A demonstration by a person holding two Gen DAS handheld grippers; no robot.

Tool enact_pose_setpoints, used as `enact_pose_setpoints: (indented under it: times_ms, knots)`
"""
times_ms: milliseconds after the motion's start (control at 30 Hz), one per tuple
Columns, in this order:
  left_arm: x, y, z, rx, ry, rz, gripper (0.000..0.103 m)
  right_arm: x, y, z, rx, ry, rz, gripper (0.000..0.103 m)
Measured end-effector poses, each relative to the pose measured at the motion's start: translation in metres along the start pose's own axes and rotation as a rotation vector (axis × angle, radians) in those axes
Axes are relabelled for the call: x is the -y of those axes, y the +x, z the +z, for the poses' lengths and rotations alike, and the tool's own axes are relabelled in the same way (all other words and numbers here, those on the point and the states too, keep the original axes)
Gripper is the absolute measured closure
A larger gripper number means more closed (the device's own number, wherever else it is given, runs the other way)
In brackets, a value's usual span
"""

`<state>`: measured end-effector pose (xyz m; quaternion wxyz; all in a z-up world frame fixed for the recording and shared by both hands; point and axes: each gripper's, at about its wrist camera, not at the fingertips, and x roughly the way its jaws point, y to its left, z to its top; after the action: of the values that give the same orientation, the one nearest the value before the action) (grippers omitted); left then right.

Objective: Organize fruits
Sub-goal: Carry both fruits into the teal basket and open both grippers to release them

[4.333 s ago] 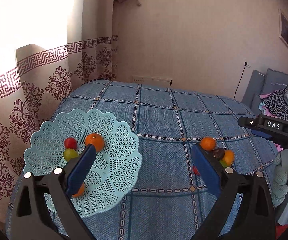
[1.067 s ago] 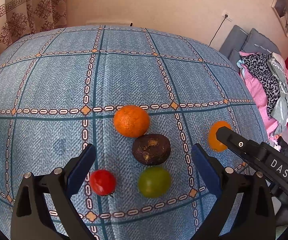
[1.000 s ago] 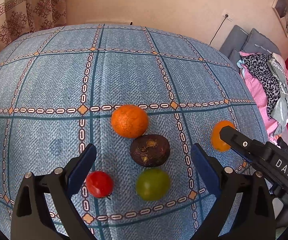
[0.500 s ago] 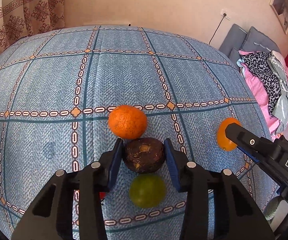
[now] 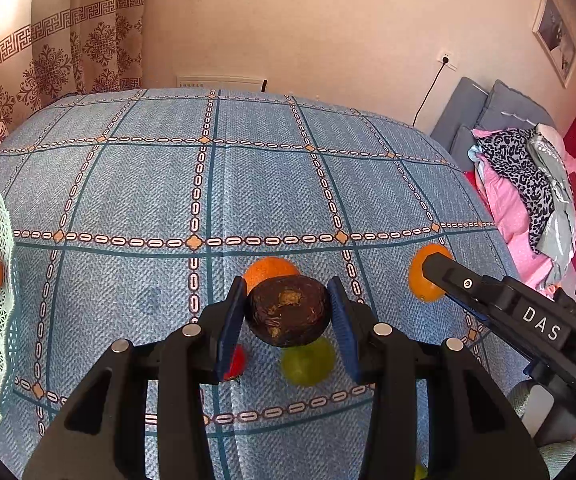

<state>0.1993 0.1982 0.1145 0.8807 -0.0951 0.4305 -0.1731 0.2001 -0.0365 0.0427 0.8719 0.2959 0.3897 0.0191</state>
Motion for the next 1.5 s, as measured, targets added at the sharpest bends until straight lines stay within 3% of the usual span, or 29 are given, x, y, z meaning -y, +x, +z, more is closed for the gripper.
enact_pose_setpoints:
  times_ms: [567, 1000, 1500]
  knots:
    - [-0.038, -0.068, 0.000, 0.132, -0.055, 0.033, 0.060, -0.025, -0.007, -0.010, 0.020, -0.047, 0.133, 0.067]
    - [-0.095, -0.120, -0.010, 0.250, -0.131, 0.178, 0.060, -0.057, -0.009, -0.027, 0.030, -0.131, 0.169, 0.067]
    - [-0.168, -0.146, -0.035, 0.283, -0.255, 0.267, 0.060, -0.110, -0.019, -0.064, 0.020, -0.294, 0.264, 0.067]
